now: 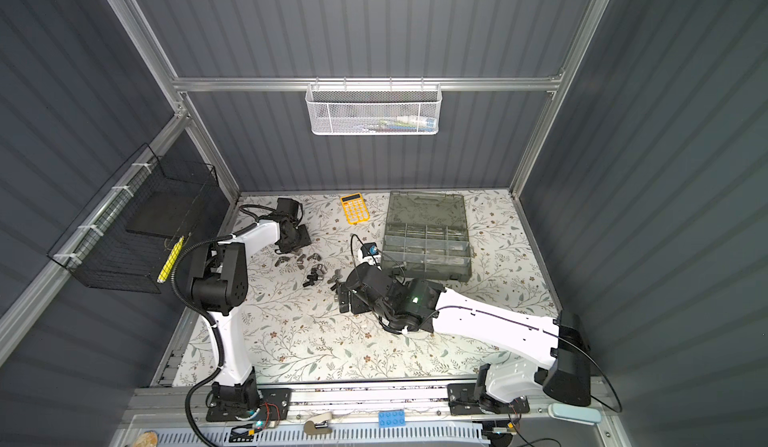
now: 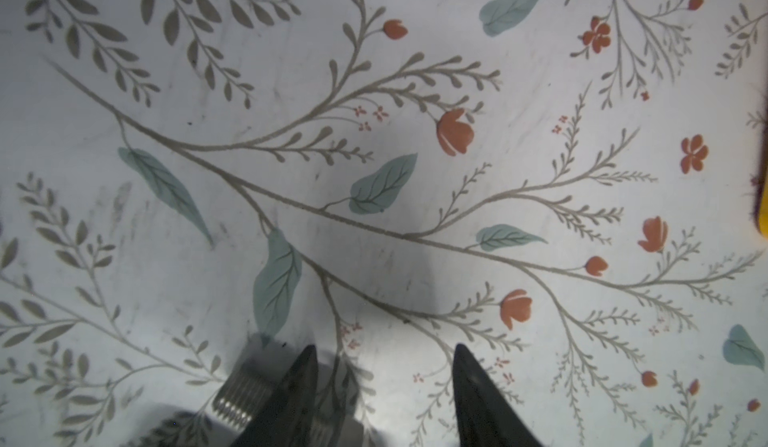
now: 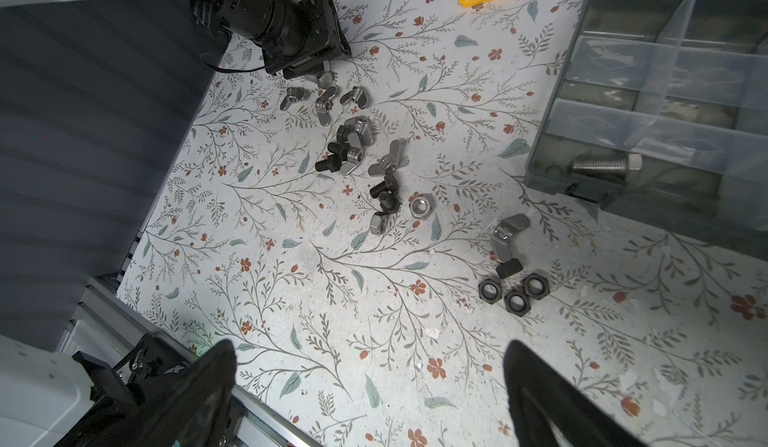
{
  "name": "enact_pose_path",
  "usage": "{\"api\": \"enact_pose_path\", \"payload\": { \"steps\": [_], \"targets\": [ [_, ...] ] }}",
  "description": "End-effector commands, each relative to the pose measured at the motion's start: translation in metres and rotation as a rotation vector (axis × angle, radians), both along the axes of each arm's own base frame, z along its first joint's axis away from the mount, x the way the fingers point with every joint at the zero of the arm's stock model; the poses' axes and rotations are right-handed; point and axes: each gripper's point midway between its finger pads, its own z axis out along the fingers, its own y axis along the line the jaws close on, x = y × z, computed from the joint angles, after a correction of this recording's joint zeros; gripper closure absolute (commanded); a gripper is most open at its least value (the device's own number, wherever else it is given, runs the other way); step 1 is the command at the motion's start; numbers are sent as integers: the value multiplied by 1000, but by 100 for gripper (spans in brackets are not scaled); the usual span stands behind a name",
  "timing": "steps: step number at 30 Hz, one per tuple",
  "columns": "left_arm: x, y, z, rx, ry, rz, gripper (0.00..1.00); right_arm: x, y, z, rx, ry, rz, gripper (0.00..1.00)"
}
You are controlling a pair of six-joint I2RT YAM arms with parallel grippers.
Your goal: Sort the screws and nuts into containers
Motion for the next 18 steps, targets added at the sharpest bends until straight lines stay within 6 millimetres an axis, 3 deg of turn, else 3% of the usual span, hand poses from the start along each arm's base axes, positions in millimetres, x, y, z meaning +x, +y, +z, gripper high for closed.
{"api": "enact_pose_path", "payload": {
  "steps": [1,7,13,18],
  "targets": [
    [-15,7,-10,8,49,-1,48,1,5,-17,5,35,-18,1],
    [-21,16,2,13,38,-3,47,1,21,-28,13,74,-6,1],
    [-20,21,25,6,25,-5,39,-2,29,-35,37,99,0,1],
    [-24,34,18,14,129,-27,37,2,42,-41,62,99,-4,1]
  ]
}}
